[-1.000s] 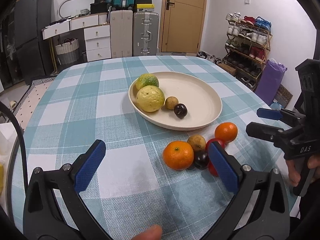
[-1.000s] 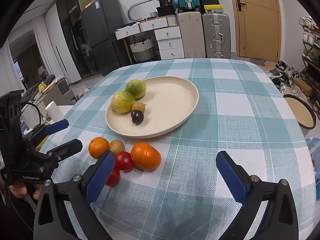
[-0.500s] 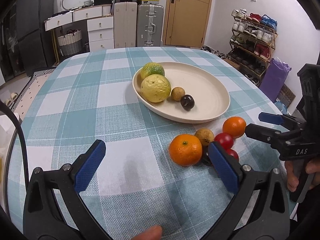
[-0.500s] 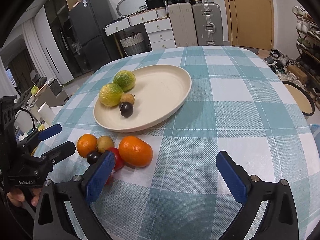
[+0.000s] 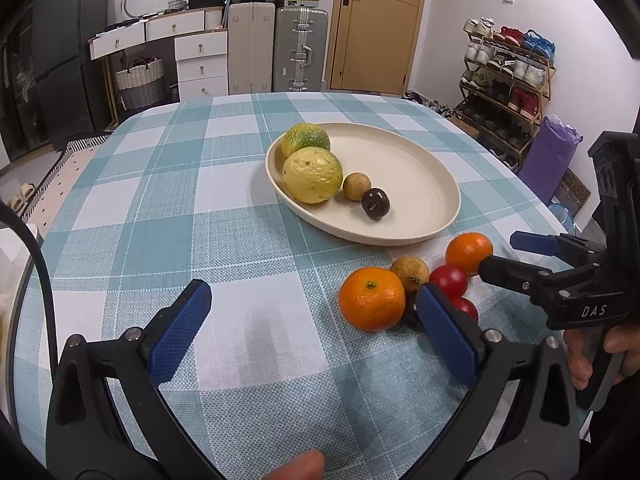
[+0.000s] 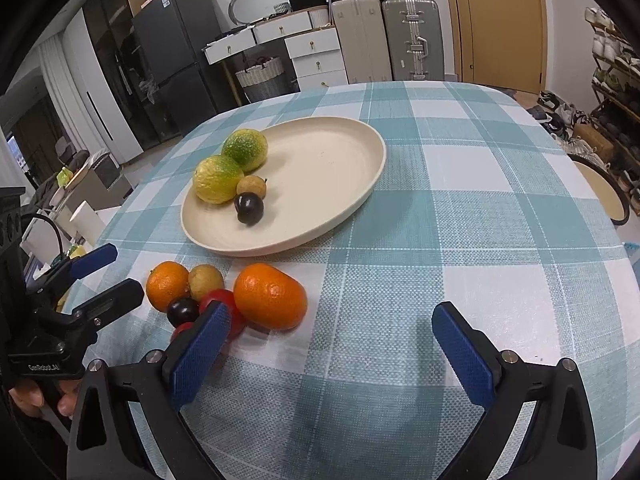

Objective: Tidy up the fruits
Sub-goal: 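Move the right gripper to the large orange and close on it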

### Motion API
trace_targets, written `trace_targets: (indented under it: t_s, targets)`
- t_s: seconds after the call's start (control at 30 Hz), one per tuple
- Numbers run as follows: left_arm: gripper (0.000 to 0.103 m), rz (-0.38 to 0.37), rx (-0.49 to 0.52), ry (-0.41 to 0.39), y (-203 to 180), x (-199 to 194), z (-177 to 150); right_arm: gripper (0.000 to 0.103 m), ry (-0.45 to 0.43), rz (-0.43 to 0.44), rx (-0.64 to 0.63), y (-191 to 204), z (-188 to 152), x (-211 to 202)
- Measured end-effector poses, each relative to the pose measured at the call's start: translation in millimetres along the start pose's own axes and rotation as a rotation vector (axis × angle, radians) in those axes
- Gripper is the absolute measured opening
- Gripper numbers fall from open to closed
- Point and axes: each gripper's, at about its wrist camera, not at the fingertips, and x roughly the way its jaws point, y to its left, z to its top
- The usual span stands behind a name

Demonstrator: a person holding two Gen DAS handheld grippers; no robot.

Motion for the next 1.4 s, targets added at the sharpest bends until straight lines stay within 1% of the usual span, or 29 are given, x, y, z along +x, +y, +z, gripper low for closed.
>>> trace_targets:
  t_s: [0.2,0.27,0.37,0.53,0.6,0.63,0.7,0.73,0.8,0.83,0.9,0.97,1.17,1.4]
  targets:
    - [0.102,-0.003,-0.009,0.000,1,0,0,0.102,0.000,-0.013,0.062,0,5,5]
    - [0.102,-0.008,-0.007,-0.003,1,0,0,0.101,0.016,-0.016,0.082,-2,7,8]
    - [0.102,-0.010,-0.007,-0.004,1,-1,0,0.093,0.021,0.013,0.102,-3,10,9]
    - [0.102,-0.011,-0.009,-0.005,1,-1,-1,0.084,0.019,0.037,0.120,0,11,11]
    - [0.102,-0.010,-0.011,-0.005,1,-1,-1,0.076,0.021,0.055,0.128,1,12,12]
    - [0.102,-0.010,-0.013,-0.005,1,-1,0,0.074,0.022,0.063,0.133,1,12,12]
    - [0.102,-0.011,-0.013,-0.005,1,-1,-1,0.066,0.026,0.076,0.137,3,11,12]
    - [0.102,-0.010,-0.013,-0.005,1,-1,-1,0.064,0.028,0.087,0.138,4,11,12]
    - [0.102,-0.011,-0.013,-0.005,1,-2,-1,0.055,0.030,0.100,0.135,7,11,12]
    - [0.102,-0.010,-0.013,-0.005,1,-2,-1,0.053,0.031,0.105,0.135,8,10,13]
    - [0.102,-0.010,-0.013,-0.005,1,-1,-1,0.045,0.038,0.123,0.137,10,10,13]
    - [0.102,-0.009,-0.013,-0.005,2,-1,-1,0.042,0.039,0.129,0.138,11,9,14]
    - [0.102,-0.010,-0.013,-0.004,2,-1,-1,0.040,0.032,0.143,0.148,9,7,12]
    - [0.102,-0.019,-0.023,0.021,1,4,-1,0.040,-0.024,0.145,0.139,0,-2,-11]
